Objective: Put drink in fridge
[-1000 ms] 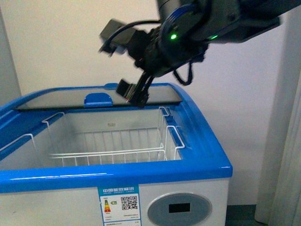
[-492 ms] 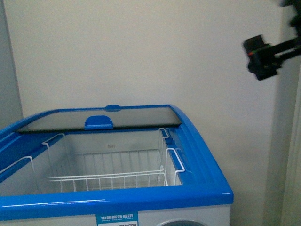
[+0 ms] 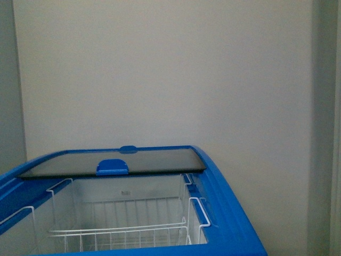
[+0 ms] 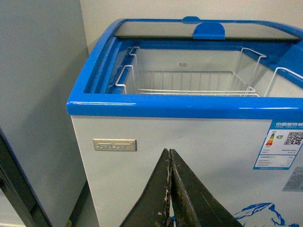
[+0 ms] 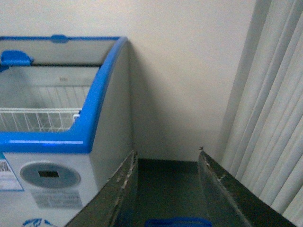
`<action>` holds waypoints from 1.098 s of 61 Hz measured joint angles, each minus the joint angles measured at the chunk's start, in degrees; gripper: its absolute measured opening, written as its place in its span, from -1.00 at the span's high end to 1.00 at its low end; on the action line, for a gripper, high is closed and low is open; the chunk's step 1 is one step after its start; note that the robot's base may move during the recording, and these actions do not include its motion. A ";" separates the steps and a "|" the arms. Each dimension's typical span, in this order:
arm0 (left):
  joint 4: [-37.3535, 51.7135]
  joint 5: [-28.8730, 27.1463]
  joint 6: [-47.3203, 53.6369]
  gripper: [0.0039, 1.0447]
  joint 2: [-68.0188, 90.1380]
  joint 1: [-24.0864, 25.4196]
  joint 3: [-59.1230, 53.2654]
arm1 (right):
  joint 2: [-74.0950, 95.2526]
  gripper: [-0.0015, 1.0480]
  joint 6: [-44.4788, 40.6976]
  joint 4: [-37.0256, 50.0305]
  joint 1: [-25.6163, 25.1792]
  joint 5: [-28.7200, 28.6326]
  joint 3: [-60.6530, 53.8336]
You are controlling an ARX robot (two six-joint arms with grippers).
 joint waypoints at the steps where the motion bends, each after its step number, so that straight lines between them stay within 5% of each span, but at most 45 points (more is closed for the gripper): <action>1: 0.00 -0.02 0.00 0.96 -0.02 0.00 0.00 | -0.33 0.35 0.02 0.11 0.00 0.04 -0.83; 12: 0.00 0.02 0.00 0.96 -0.02 0.00 0.00 | -3.87 0.94 0.02 1.36 -0.02 -0.02 -5.66; 63: 0.00 0.00 -0.02 0.96 -0.02 0.00 0.00 | -22.12 0.95 0.20 -5.81 -0.04 -0.09 -16.09; 67: 0.00 0.02 -0.04 0.76 -0.02 0.00 0.00 | -22.18 0.80 0.20 -5.73 -0.02 -0.07 -16.09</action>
